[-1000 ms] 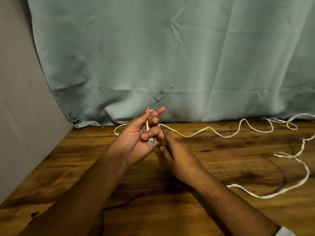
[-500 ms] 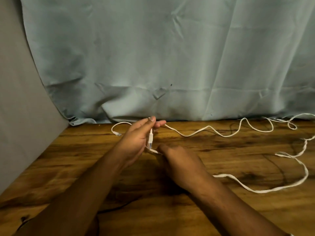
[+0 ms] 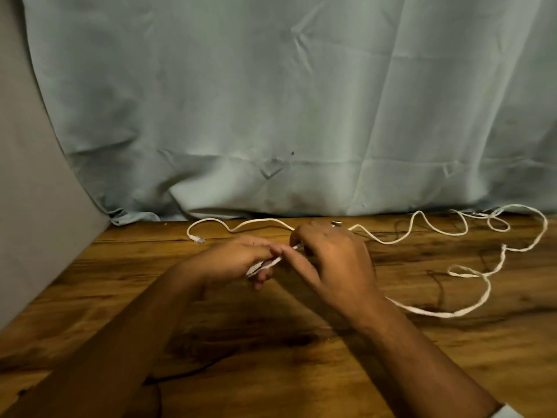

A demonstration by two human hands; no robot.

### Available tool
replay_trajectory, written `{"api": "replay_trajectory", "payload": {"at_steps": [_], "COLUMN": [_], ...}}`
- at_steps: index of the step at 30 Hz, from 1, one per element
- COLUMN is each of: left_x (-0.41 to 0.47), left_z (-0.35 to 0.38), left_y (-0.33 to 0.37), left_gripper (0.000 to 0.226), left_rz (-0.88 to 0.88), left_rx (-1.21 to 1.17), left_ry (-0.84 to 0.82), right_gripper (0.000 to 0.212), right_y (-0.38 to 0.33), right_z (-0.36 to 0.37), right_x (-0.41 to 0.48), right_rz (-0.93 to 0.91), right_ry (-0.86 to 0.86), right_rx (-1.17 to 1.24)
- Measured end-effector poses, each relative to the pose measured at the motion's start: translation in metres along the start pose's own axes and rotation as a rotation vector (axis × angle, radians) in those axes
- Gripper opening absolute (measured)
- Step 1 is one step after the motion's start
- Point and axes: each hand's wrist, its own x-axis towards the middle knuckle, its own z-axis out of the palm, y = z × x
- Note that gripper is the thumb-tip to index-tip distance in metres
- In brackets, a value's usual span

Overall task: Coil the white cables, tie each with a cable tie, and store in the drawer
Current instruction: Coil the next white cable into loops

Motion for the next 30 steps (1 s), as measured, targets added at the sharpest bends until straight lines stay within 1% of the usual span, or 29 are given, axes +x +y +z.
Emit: {"api": "replay_trajectory", "payload": {"at_steps": [2, 4, 7, 8, 10, 12, 14, 17, 19, 21, 24, 27, 30], "left_x": [-0.003, -0.006, -0.009, -0.009, -0.009, -0.007, -0.005, -0.005, -0.004, -0.003, -0.002, -0.001, -0.001], "left_z": [0.004, 0.006, 0.007, 0.007, 0.008, 0.007, 0.007, 0.004, 0.002, 0.003, 0.006, 0.004, 0.0], "left_y": [0.003, 0.006, 0.008, 0.009, 0.012, 0.013, 0.013, 0.011, 0.011, 0.014, 0.021, 0.022, 0.02], "left_gripper": [0.037, 0.04, 0.033, 0.031, 0.027, 0.027, 0.03, 0.024, 0.027, 0.035, 0.033, 0.031, 0.033], "left_rz": [-0.032, -0.038, -0.02, -0.018, 0.002, 0.028, 0.044, 0.086, 0.112, 0.125, 0.179, 0.228, 0.203], "left_rx": [-0.16, -0.299, -0.476, -0.561, -0.729, -0.829, -0.891, -1.014, -1.068, -1.107, -1.158, -1.181, -1.115], "left_ry": [-0.086, -0.19, -0.295, -0.312, -0.335, -0.316, -0.279, -0.295, -0.237, -0.13, -0.01, 0.004, 0.042], "right_gripper": [0.036, 0.039, 0.043, 0.044, 0.05, 0.061, 0.064, 0.053, 0.043, 0.037, 0.022, 0.009, 0.01], "right_y": [0.003, 0.003, -0.003, -0.005, -0.011, -0.017, -0.02, -0.019, -0.015, -0.012, -0.015, -0.021, -0.027], "right_z": [0.005, 0.009, 0.011, 0.011, 0.012, 0.014, 0.015, 0.016, 0.019, 0.023, 0.025, 0.022, 0.018], "right_x": [-0.003, -0.006, -0.009, -0.009, -0.009, -0.008, -0.009, -0.012, -0.014, -0.014, -0.014, -0.013, -0.011], "right_rz": [0.072, 0.154, 0.213, 0.217, 0.212, 0.224, 0.242, 0.255, 0.267, 0.291, 0.258, 0.161, 0.1], "right_ry": [0.055, 0.062, 0.086, 0.078, 0.01, -0.091, -0.138, -0.102, -0.089, -0.122, -0.214, -0.293, -0.312], "right_rx": [0.089, 0.169, 0.228, 0.23, 0.207, 0.178, 0.223, 0.384, 0.397, 0.378, 0.312, 0.191, 0.148]}}
